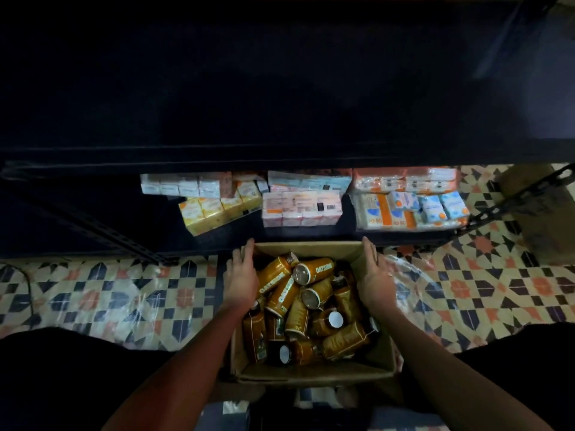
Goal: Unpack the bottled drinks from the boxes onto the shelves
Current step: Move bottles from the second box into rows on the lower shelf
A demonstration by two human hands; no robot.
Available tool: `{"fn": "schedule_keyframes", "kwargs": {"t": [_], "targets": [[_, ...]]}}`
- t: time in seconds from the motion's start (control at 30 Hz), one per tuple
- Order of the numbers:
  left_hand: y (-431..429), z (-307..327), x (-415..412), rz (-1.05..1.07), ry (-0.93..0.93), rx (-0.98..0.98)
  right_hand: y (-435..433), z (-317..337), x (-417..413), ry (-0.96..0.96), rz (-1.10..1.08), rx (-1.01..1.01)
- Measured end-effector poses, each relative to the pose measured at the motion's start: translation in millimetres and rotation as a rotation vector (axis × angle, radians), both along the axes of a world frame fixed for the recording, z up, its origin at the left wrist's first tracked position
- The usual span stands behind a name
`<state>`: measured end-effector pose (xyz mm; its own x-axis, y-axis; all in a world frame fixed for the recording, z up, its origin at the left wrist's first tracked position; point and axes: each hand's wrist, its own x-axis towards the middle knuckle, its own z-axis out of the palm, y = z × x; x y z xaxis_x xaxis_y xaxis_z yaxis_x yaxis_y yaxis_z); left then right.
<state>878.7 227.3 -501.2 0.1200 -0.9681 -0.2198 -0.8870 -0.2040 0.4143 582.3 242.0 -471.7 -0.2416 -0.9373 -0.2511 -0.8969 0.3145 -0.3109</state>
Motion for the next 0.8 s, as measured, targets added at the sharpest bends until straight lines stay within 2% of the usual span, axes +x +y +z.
{"fn": "schedule_keyframes", "kwargs": {"t": [0.17,0.23,0.33,0.43,0.47,0.53,0.6,0.67,0.73,0.8], "targets": [[-2,0,-3,0.004,0.013,-0.01,-1,-1,2,0.019,-0.014,0.009],[1,2,-3,-0.039,0.005,-0.104,1,1,3,-0.054,-0.057,0.006],[9,7,-1,-0.187,0.024,-0.315,5,6,17,-0.161,-0.191,-0.082],[12,8,-6,-0.398,0.054,-0.392,9,6,44,-0.152,-0.252,-0.237],[10,9,-8,-0.451,0.071,-0.363,10,4,52,-0.155,-0.246,-0.265],[0,14,-15,-0.472,0.099,-0.185,10,9,63,-0.212,-0.218,-0.291],[-13,17,-22,-0.361,0.151,0.043,8,14,67,-0.367,-0.163,-0.227],[-26,14,-28,-0.222,0.197,0.282,0,9,70,-0.439,-0.169,-0.097],[-34,8,-31,-0.159,0.232,0.436,-11,1,74,-0.539,-0.33,0.047],[-34,2,-32,-0.124,0.253,0.495,-23,-2,79,-0.638,-0.489,0.188]]}}
